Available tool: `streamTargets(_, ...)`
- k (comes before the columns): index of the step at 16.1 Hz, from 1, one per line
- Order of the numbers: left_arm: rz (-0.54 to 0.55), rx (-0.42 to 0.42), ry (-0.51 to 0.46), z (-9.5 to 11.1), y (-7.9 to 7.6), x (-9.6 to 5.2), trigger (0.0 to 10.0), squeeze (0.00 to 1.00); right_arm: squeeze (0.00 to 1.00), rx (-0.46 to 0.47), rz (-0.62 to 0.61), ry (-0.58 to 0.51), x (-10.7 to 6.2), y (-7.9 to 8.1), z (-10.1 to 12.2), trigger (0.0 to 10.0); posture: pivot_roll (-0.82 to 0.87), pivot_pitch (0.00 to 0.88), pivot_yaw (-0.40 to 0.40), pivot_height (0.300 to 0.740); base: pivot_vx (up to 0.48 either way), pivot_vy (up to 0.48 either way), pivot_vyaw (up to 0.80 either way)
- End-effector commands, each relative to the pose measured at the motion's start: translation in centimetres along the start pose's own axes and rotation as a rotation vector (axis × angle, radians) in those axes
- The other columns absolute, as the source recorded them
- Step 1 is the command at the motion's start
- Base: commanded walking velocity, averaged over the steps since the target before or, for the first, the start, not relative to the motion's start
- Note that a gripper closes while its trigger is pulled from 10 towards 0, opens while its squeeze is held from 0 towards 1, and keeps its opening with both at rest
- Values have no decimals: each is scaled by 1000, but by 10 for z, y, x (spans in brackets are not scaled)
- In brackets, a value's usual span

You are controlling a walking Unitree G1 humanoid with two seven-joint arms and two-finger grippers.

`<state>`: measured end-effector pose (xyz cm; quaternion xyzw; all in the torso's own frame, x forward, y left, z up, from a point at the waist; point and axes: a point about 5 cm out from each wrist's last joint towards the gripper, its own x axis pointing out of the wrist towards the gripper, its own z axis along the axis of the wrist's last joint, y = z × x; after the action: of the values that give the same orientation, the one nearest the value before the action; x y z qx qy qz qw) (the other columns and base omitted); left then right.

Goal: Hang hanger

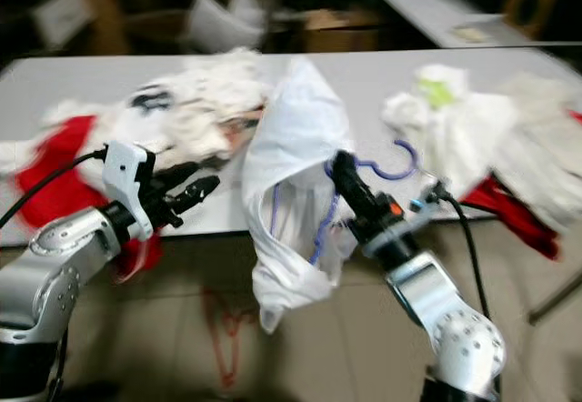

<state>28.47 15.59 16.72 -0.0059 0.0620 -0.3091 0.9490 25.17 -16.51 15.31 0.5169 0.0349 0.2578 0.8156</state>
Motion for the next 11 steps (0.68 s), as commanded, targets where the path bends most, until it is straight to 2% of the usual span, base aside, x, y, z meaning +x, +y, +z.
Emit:
streamTargets(1, 25, -5, 2, -3, 0, -3, 10000, 0, 0, -12, 23, -11, -2, 6, 4, 10000, -150, 0, 25, 740, 0, 0, 800)
streamTargets(3, 60, -22, -3, -6, 2, -5, 10000, 0, 0, -18, 14, -15, -5, 7, 5, 10000, -148, 0, 25, 740, 0, 0, 800)
streamTargets(6, 84, -11, -22, -6, -5, -6, 10000, 0, 0, -23, -19, -38, -13, 5, 7, 10000, -141, 0, 10, 740, 0, 0, 800)
streamTargets(11, 71, -5, -11, -9, -10, -6, 10000, 0, 0, -30, -36, -39, -17, 5, 7, 10000, -146, 0, 8, 740, 0, -364, 800)
